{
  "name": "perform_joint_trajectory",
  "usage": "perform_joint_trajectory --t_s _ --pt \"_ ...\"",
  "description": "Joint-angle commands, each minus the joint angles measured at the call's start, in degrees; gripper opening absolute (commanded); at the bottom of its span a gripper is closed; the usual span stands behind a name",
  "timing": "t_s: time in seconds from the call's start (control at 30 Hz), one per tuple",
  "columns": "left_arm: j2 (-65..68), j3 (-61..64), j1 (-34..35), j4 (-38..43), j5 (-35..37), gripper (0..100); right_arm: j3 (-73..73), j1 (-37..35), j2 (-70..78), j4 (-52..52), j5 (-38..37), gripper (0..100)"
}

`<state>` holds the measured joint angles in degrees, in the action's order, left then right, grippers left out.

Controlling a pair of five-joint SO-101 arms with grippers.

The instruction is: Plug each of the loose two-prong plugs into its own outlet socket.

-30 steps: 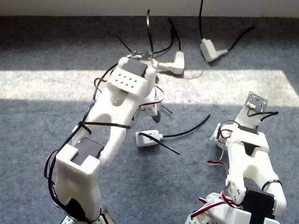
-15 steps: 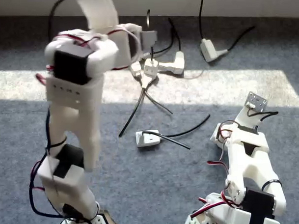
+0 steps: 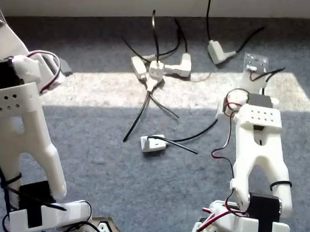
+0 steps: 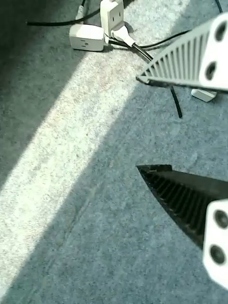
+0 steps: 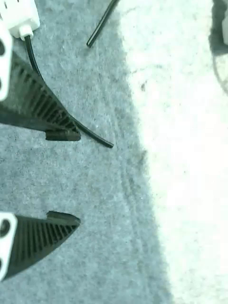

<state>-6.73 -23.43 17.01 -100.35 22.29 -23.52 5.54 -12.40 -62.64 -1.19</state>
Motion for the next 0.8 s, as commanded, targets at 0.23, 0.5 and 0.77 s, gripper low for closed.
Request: perform_joint_trajectory --t_s 0.23,0.5,0.77 --pt "-6.55 33.98 0.66 11.34 -0.26 27 14.02 -16.57 0.75 -18.42 -44.31 24.7" --pt "-6.55 41.54 2.07 18.11 -0.26 27 13.05 -25.1 9.45 -28.53 -62.68 24.7" --pt "-6.46 46.11 5.23 24.09 -0.26 27 13.05 -32.22 14.81 -28.35 -65.32 24.7"
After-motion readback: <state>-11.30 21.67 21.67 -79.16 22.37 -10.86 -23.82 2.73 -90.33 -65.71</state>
